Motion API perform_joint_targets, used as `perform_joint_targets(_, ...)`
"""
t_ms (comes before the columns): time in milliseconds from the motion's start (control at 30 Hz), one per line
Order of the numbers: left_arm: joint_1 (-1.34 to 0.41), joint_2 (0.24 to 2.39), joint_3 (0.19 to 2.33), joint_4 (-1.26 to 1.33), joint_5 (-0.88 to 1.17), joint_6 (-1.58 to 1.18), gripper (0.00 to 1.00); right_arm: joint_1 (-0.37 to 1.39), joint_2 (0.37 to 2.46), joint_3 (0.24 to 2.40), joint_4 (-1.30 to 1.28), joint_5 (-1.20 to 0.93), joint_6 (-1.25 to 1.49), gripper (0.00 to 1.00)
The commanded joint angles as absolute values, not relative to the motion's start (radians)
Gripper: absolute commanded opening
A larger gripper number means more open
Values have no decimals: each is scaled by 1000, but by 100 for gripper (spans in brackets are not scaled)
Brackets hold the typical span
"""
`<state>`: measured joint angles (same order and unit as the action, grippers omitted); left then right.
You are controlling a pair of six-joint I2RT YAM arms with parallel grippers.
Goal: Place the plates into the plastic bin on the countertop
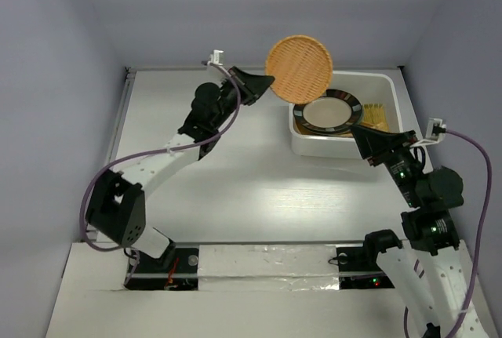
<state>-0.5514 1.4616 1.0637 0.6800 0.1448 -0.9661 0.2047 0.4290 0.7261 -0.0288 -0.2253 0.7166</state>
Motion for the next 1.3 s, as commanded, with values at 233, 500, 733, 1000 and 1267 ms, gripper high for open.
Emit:
perform_joint_targets(233, -725, 1868, 1534, 579, 245, -951, 0, 210, 305, 828, -186, -107, 675, 36)
perform_joint_targets(500, -776, 2166, 1879, 392, 264, -968, 0, 210, 255, 844, -256, -75, 666, 36)
perform_joint_targets(733, -776, 2189, 1898, 322, 229, -925, 39, 210, 229, 845, -282, -31, 657, 37)
perform_joint_targets(1000, -776, 2066, 1891, 255, 172, -758, 99, 210, 201, 887, -342, 83, 626, 53)
perform_joint_targets(1267, -776, 1711, 1630, 279, 74, -562, 99, 210, 167, 957, -411, 218, 577, 91)
